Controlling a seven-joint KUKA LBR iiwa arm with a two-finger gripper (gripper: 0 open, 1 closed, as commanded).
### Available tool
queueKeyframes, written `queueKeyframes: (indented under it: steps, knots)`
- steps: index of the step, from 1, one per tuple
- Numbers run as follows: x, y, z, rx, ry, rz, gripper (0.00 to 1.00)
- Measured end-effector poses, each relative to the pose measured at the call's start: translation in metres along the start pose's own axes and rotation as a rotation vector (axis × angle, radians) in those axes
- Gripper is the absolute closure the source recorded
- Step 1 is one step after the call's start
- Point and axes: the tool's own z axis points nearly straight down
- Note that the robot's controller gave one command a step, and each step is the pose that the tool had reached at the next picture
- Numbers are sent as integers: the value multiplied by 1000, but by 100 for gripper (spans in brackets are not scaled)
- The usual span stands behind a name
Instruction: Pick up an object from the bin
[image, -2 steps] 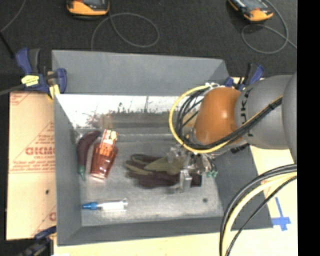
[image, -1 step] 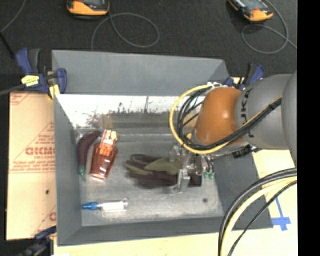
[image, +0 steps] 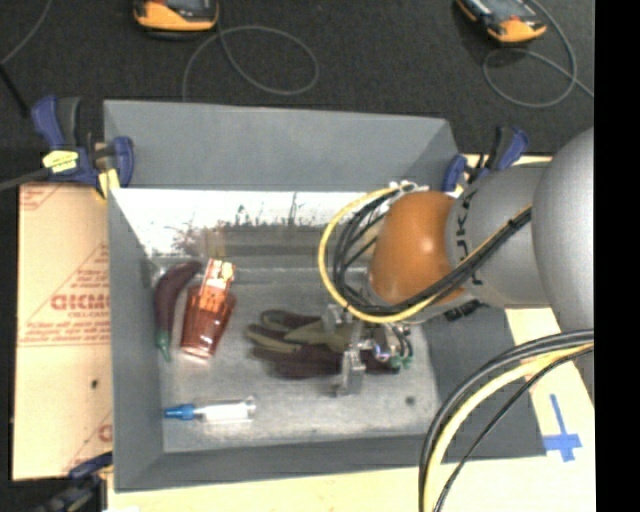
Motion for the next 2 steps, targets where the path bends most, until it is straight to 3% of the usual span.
queueKeyframes:
  steps: [1, 2]
  knots:
    - [9, 11, -1, -1, -10, 169, 100]
    - [9, 11, -1, -1, -10, 169, 100]
